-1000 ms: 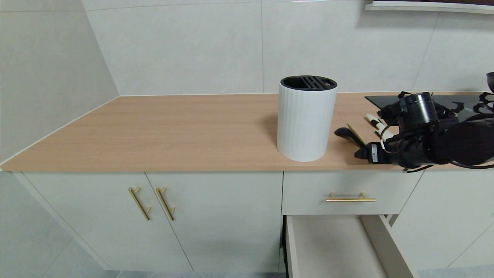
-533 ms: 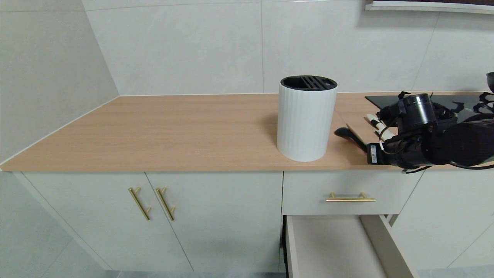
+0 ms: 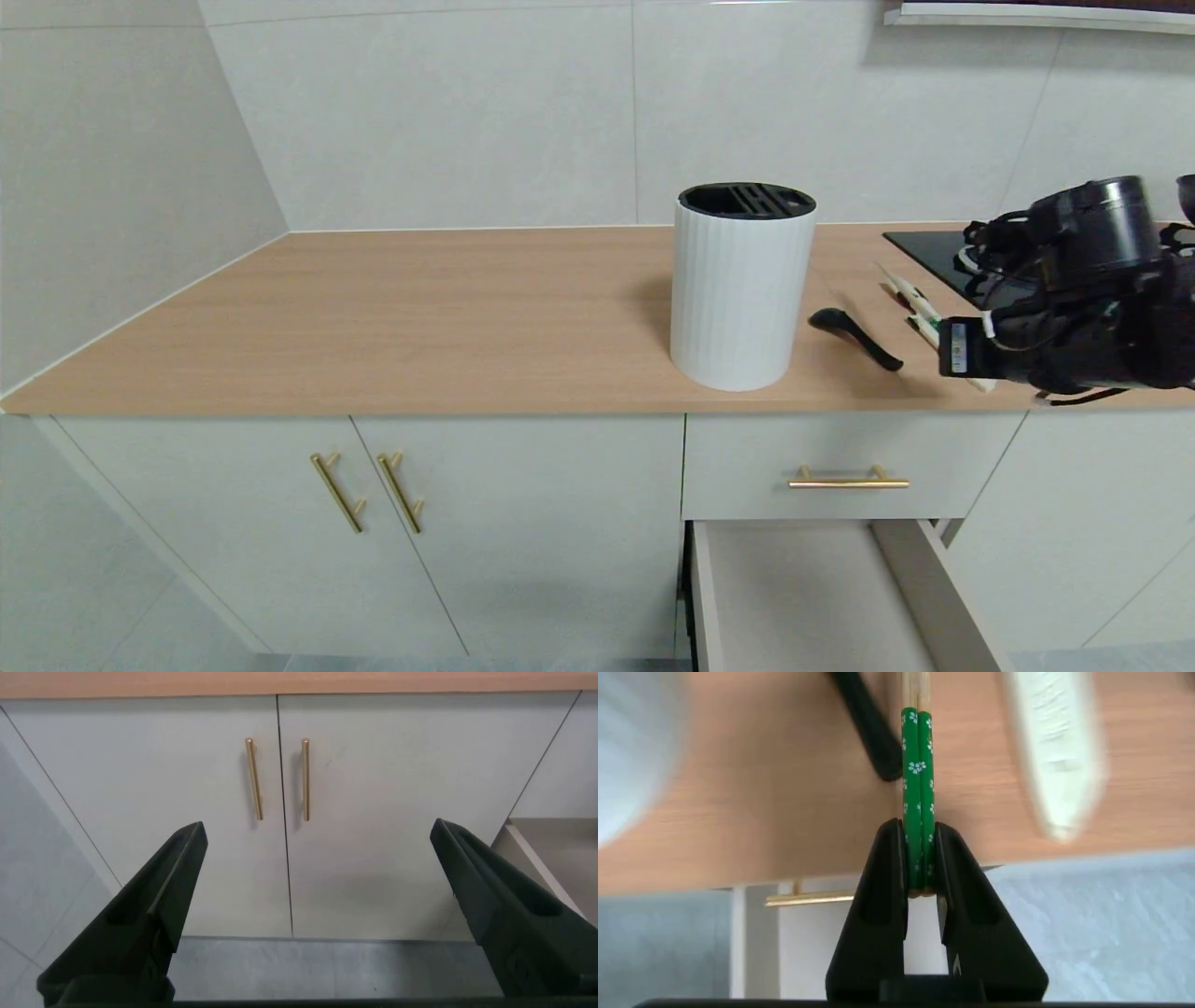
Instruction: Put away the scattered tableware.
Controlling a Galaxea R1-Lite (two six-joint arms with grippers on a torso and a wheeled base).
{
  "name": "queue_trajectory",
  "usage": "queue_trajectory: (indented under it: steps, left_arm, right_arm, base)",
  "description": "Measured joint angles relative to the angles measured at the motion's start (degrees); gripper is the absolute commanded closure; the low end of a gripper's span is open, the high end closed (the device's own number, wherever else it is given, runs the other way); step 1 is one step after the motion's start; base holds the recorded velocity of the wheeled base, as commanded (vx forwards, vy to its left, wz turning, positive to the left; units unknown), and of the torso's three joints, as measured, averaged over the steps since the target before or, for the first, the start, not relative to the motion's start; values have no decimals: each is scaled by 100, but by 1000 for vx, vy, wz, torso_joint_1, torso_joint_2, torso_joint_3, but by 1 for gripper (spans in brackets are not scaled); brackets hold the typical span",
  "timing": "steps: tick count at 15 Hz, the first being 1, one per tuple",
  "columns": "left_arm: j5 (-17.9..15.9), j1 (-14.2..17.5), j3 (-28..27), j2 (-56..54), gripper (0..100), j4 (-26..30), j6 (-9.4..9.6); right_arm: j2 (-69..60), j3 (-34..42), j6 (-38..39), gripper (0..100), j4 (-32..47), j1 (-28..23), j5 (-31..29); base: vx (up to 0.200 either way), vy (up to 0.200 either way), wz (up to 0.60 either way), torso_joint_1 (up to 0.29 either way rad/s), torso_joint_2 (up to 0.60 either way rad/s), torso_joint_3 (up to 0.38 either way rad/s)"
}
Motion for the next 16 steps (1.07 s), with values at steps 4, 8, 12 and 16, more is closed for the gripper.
queue_trajectory:
  steps: [4, 8, 12, 16]
  left_arm:
    - [0, 0, 0, 0, 0, 0, 0]
    - [-1, 0, 0, 0, 0, -2, 0]
    - [0, 0, 0, 0, 0, -2, 0]
    - [0, 0, 0, 0, 0, -2, -2]
  right_arm:
    - [-1547, 246, 1, 100, 1651, 143, 553]
    - [-2459, 279, -16, 100, 2790, 254, 2244]
    - [-2845, 450, -79, 100, 2962, 412, 3079]
    - [-2944, 797, -385, 100, 2918, 879, 3128]
  base:
    - [0, 0, 0, 0, 0, 0]
    - [0, 0, 0, 0, 0, 0]
    - [0, 0, 0, 0, 0, 0]
    - [0, 0, 0, 0, 0, 0]
